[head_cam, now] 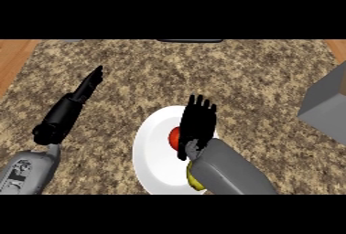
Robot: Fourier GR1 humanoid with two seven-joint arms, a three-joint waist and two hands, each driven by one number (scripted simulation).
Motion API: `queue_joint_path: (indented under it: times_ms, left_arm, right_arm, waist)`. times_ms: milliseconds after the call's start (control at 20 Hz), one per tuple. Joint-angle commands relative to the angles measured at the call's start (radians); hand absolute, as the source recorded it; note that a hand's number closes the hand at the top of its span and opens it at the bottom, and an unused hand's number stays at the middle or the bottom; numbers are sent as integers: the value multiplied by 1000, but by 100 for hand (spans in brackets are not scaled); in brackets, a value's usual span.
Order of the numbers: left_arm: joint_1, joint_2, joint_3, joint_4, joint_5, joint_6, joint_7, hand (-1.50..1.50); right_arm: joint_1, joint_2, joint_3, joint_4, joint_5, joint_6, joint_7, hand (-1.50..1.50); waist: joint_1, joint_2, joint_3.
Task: Pick the tomato from the plate and place it in the cardboard box
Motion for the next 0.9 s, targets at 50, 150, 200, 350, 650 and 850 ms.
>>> queue_joint_path:
  times_ms: [50, 150, 200, 350, 650, 850]
  left_arm:
    - [32, -8, -11, -28, -6, -7, -1, 0]
    - [29, -3, 8, 9, -27, 13, -25, 0]
    - [17, -22, -2, -10, -22, 16, -14, 0]
    - [0, -14, 3, -3, -14, -6, 7, 0]
    - [4, -4, 40, 17, 0, -27, -21, 0]
    - [-15, -37, 9, 2, -40, -9, 15, 0]
  right_arm:
    - [-29, 22, 35, 67, -40, -57, 238, -150]
    - [-28, 22, 14, 64, -20, -8, 238, -150]
    - [-7, 22, 41, 89, -15, -45, 238, -150]
    - [-23, 22, 34, 114, -35, -38, 238, -150]
    - [48, 22, 91, 99, -43, -131, 238, -150]
    - [-28, 22, 158, 109, -89, -123, 237, 150]
  waist:
    - [9, 1, 0]
    - [-11, -2, 0]
    - [-7, -1, 0]
    - [-8, 0, 0]
    - [-11, 3, 1]
    - [-2, 4, 2]
